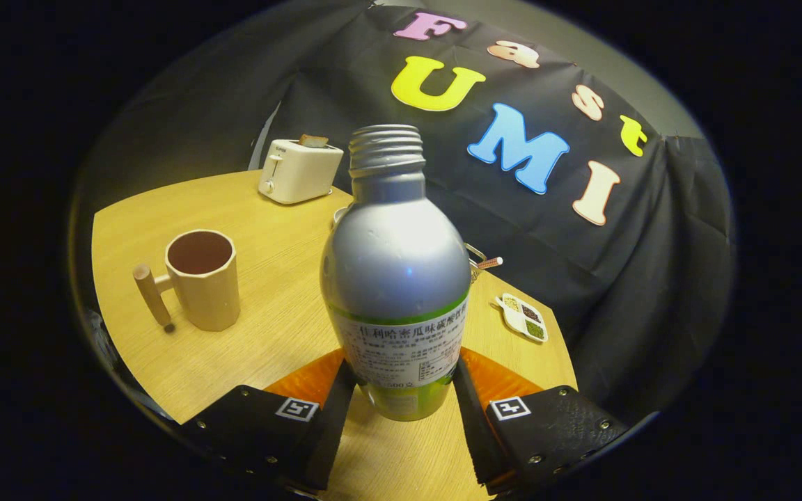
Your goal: Take the bottle from table, then pour the juice into the cup, finally place the bottle on the coaster
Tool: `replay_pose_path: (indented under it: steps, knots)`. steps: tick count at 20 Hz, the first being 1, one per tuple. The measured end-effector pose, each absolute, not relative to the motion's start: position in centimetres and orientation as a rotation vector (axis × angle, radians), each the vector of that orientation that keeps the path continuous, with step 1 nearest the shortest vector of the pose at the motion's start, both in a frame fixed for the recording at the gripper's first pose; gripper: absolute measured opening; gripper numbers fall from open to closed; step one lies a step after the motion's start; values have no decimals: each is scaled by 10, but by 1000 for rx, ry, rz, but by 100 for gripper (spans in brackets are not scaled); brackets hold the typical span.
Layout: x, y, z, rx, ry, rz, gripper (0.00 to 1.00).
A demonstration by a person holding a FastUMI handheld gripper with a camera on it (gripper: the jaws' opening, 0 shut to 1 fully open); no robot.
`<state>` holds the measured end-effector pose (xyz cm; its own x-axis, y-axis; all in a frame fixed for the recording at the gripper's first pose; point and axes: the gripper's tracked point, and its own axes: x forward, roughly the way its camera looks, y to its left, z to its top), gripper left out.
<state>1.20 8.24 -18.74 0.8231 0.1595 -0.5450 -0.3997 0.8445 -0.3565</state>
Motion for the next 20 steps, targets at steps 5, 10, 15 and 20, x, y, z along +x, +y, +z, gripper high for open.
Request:
replay_pose_path:
  steps: [5,10,15,20]
  knots:
    - [9,100,-198,-565,539,343,75]
    - [10,111,-201,-659,548,368,75]
    - [13,129,-207,-753,556,412,75]
    - [12,138,-209,-912,565,427,75]
